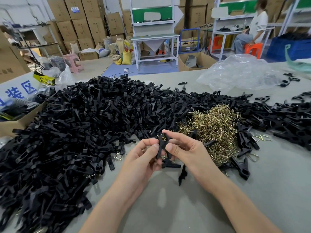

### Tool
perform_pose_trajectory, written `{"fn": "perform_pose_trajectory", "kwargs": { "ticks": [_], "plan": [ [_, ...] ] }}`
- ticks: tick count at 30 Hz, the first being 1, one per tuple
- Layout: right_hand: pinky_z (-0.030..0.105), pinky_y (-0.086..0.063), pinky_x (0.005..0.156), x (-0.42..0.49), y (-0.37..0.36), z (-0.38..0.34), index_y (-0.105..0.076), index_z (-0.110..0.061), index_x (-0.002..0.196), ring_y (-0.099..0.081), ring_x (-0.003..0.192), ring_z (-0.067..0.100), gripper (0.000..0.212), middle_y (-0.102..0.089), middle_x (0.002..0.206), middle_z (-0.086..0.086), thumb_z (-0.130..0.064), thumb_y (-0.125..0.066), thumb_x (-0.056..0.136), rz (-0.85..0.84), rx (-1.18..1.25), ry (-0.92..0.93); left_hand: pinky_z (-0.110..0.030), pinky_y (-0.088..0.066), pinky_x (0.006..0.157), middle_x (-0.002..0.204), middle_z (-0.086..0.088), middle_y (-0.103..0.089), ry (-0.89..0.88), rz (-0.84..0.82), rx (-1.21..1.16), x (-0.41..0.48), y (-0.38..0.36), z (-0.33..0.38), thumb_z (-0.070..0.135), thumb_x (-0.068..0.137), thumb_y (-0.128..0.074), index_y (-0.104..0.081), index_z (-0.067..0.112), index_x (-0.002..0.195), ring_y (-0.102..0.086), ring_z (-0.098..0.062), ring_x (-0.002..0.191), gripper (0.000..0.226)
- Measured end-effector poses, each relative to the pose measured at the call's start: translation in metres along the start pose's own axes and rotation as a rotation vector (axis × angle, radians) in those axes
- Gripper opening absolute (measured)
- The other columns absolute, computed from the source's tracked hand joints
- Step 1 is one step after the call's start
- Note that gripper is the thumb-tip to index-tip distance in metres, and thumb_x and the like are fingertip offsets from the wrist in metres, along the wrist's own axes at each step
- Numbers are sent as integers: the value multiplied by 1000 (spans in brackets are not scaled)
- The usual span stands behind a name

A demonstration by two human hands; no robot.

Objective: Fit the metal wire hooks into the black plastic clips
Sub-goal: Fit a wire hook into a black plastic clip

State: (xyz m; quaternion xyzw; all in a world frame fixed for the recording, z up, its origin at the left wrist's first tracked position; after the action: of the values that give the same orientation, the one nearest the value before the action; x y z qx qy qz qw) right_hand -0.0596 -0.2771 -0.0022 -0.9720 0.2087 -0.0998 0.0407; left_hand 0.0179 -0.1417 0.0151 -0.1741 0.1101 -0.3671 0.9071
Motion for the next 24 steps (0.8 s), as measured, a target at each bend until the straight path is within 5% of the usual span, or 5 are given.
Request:
{"fn": "perform_pose_trajectory", "kwargs": {
  "ticks": [4, 12, 18, 21, 24],
  "plan": [
    [36, -56, 93, 0, 3, -1, -74, -36, 117, -65, 89, 21, 37, -76, 93, 4, -29, -74, 81, -25, 13, 3, -21, -38, 52, 70, -7, -62, 26, -14, 24, -2, -1, 4, 15, 79, -61, -59, 8, 98, -50, -12, 54, 21],
    [44, -58, 94, -1, 9, 3, -71, -29, 124, -70, 92, 23, 39, -75, 102, 8, -44, -75, 88, -94, 64, -17, -21, -39, 51, 71, -10, -61, 85, -35, 20, -7, -3, 6, 4, 94, -53, -59, 7, 97, -48, -14, 54, 7],
    [56, -54, 99, -2, 9, 2, -73, -26, 119, -68, 94, 25, 42, -74, 104, 8, -51, -76, 85, -141, 45, -47, -20, -41, 51, 70, -10, -63, 84, -60, 23, -6, -2, 8, 14, 81, -61, -63, 5, 96, -50, -13, 53, 17],
    [49, -58, 91, 0, 16, -4, -72, -22, 112, -70, 98, 27, 25, -73, 110, 10, -38, -69, 93, -54, 65, 10, -21, -46, 54, 73, -6, -66, -26, 1, 136, -2, 1, 0, 10, 99, -52, -64, 5, 100, -56, -16, 59, 13],
    [28, -60, 74, 4, 32, -13, -74, -24, 100, -72, 89, 17, 17, -76, 105, 6, -24, -63, 88, 154, 276, 29, -24, -50, 63, 79, 2, -70, -261, 140, 561, 2, 10, -12, 14, 102, -51, -67, 21, 98, -61, -14, 69, 17]
  ]
}}
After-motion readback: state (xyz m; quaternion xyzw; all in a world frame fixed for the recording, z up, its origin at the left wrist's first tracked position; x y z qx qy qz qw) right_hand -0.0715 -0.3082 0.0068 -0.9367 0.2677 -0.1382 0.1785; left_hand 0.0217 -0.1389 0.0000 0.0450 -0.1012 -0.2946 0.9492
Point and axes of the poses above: each hand's wrist, its own x-axis towards the middle knuckle, its own y-axis out of the back of the hand, z = x × y, the point moved 1 cm from there along x, towards the middle knuckle
